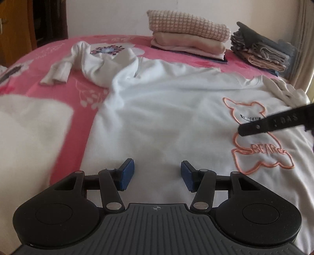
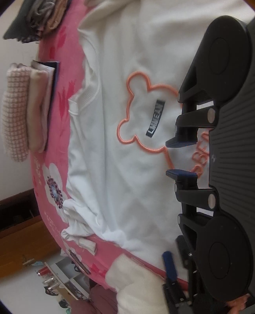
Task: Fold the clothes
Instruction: 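Move the right gripper past the collar toward the sweatshirt shoulder edge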
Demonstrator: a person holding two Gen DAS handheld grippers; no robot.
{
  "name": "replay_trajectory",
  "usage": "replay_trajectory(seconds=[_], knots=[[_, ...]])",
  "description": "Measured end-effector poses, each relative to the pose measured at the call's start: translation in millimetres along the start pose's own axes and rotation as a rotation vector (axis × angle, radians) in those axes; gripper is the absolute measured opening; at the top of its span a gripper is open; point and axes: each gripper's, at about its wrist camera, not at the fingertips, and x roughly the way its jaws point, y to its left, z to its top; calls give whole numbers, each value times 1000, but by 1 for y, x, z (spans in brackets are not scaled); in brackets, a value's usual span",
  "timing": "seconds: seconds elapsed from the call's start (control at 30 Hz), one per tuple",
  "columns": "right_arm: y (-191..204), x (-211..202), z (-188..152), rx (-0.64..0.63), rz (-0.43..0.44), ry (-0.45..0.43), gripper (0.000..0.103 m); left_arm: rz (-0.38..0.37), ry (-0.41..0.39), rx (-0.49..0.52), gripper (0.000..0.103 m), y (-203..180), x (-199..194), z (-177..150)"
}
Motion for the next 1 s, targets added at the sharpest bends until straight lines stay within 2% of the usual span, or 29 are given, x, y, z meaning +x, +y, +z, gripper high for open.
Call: replay_trajectory(seconds=[0.1, 0.2, 0.4, 0.5, 0.6, 0.67, 0.7, 0.8, 0.93, 1.0], knots=[[-6, 11, 1, 50, 2, -16, 26, -14, -30, 47, 54, 1, -1, -2], [-17, 11, 3, 89, -9, -65, 26, -34, -51, 34, 54, 8, -3, 2], [-44, 1, 11, 190, -127, -178, 26, -23, -101, -72, 54, 28, 3, 25], [-54, -2, 23, 220, -128, -210, 26, -42, -110, -142, 54, 35, 11, 39], [-60, -2, 49, 205, -94, -228, 27, -60, -116, -149, 54, 32, 20, 47], [-64, -2, 66, 195, -72, -240, 31, -65, -105, -132, 54, 26, 29, 50], [-66, -2, 75, 190, -61, -246, 42, -67, -100, -125, 54, 23, 32, 51], [-77, 13, 115, 179, -34, -230, 46, -73, -101, -110, 54, 15, 41, 53], [-103, 50, 165, 166, -50, -133, 51, -77, -115, -107, 54, 9, 50, 61], [-114, 72, 183, 146, -18, -53, 54, -69, -121, -102, 54, 6, 56, 65]])
